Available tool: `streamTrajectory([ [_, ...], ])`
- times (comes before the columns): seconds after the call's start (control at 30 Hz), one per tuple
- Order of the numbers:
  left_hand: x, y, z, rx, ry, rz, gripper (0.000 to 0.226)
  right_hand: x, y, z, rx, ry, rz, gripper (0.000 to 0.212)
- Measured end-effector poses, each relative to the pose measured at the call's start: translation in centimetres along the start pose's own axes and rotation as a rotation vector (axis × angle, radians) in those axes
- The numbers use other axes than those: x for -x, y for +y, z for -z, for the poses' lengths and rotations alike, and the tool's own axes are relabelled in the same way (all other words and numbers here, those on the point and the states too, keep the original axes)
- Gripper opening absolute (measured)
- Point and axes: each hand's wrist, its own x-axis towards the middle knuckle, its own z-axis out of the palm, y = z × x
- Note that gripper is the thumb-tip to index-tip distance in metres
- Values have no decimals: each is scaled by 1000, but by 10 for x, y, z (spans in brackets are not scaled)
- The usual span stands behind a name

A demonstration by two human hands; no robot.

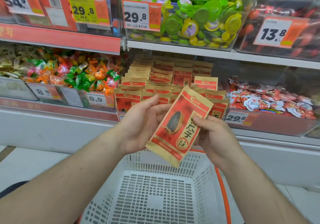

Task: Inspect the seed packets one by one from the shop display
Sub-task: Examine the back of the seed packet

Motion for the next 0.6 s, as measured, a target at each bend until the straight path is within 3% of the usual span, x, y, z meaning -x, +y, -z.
streamTrajectory([
  [0.2, -20, 40, -30, 325, -51, -125, 76, -5, -48, 8, -354, 96, -47, 10],
  [0.4, -52, 63, -41, 401, 19, -283, 64, -32, -91, 18, -276, 161, 102, 9],
  [0.5, -65, 71, -36, 51, 278, -375, 28, -46, -106, 23, -126, 216, 257, 10],
  [0.6, -74, 77, -27, -701, 560, -482, 6, -64, -111, 27, 136, 252, 367, 13],
])
